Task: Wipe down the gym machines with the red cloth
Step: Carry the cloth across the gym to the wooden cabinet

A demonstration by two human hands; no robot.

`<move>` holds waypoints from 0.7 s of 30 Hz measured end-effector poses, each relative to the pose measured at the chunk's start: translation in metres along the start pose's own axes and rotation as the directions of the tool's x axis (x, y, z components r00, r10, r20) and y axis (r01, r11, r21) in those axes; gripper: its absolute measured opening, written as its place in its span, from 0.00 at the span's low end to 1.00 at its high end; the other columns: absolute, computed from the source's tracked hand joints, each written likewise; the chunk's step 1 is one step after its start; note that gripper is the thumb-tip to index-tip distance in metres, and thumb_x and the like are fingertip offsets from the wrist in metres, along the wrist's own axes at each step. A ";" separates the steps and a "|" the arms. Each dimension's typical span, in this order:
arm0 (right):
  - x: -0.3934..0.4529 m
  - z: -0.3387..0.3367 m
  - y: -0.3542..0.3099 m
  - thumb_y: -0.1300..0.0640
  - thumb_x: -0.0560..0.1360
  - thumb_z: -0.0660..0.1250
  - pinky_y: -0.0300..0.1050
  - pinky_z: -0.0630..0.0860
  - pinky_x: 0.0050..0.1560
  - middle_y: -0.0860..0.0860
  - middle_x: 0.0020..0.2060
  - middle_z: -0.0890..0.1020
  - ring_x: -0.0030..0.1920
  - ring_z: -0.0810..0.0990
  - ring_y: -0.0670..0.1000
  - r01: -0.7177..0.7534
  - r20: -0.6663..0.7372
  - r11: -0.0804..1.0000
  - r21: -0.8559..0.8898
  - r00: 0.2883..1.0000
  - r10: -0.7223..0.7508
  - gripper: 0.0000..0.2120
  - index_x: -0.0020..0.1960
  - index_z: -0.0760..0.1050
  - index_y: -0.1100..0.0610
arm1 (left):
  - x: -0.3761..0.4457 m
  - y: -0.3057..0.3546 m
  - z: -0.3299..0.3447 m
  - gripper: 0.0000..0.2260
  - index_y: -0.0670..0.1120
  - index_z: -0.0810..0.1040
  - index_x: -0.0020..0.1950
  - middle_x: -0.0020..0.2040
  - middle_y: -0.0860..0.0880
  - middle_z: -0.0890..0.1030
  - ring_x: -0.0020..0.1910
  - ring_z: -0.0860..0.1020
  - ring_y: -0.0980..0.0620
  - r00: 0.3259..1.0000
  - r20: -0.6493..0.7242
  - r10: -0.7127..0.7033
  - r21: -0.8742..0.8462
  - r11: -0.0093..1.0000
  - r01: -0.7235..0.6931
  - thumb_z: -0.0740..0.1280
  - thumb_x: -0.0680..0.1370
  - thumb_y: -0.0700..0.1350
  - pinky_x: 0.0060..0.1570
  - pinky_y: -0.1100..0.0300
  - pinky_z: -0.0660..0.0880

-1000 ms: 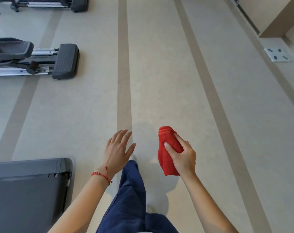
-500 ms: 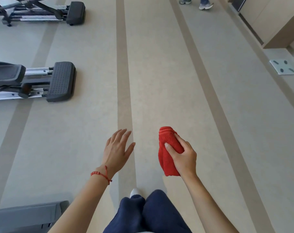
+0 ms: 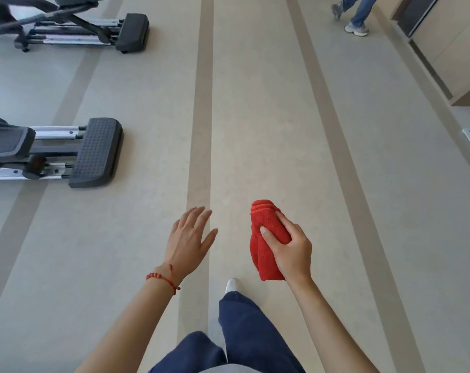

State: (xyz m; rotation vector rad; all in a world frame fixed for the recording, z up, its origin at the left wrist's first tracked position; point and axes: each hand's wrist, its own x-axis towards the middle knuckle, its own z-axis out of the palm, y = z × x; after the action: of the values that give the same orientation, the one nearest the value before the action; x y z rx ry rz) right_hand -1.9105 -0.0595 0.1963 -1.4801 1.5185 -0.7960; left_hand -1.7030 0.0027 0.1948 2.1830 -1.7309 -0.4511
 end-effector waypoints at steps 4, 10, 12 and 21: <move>0.058 0.000 -0.011 0.47 0.68 0.72 0.33 0.69 0.51 0.41 0.47 0.76 0.48 0.76 0.40 -0.009 0.003 1.000 -0.010 1.000 0.009 0.24 0.63 0.73 0.44 | 0.056 0.006 -0.004 0.20 0.44 0.69 0.68 0.68 0.43 0.71 0.68 0.65 0.42 1.000 -0.005 -0.005 -0.002 1.000 0.005 0.61 0.78 0.51 0.65 0.47 0.63; 0.135 0.014 -0.023 0.46 0.68 0.72 0.34 0.70 0.50 0.42 0.47 0.77 0.48 0.77 0.40 -0.029 0.001 1.000 -0.007 1.000 0.029 0.24 0.63 0.73 0.43 | 0.137 0.001 -0.007 0.19 0.43 0.70 0.67 0.66 0.42 0.73 0.66 0.68 0.41 1.000 0.003 0.003 0.001 1.000 -0.003 0.63 0.78 0.49 0.63 0.46 0.66; 0.164 0.022 -0.028 0.46 0.68 0.72 0.33 0.70 0.49 0.41 0.46 0.77 0.47 0.77 0.38 -0.037 -0.002 0.999 -0.007 0.999 0.037 0.24 0.63 0.73 0.43 | 0.170 -0.005 -0.008 0.19 0.42 0.70 0.67 0.66 0.42 0.73 0.67 0.68 0.41 1.000 0.007 0.006 -0.003 1.000 -0.006 0.63 0.78 0.49 0.63 0.45 0.66; 0.326 0.075 -0.076 0.46 0.68 0.72 0.31 0.69 0.47 0.42 0.46 0.77 0.47 0.77 0.39 -0.058 -0.033 0.998 0.004 0.998 0.058 0.24 0.63 0.72 0.43 | 0.344 -0.041 -0.027 0.21 0.45 0.67 0.69 0.69 0.44 0.69 0.69 0.64 0.44 0.998 0.054 0.013 0.011 1.000 -0.014 0.59 0.79 0.53 0.66 0.47 0.63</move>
State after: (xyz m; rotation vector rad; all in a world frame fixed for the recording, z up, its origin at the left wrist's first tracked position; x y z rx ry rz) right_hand -1.7897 -0.3799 0.1860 -1.4208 1.5767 -0.7912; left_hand -1.5808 -0.3220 0.1843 2.1853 -1.7794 -0.5025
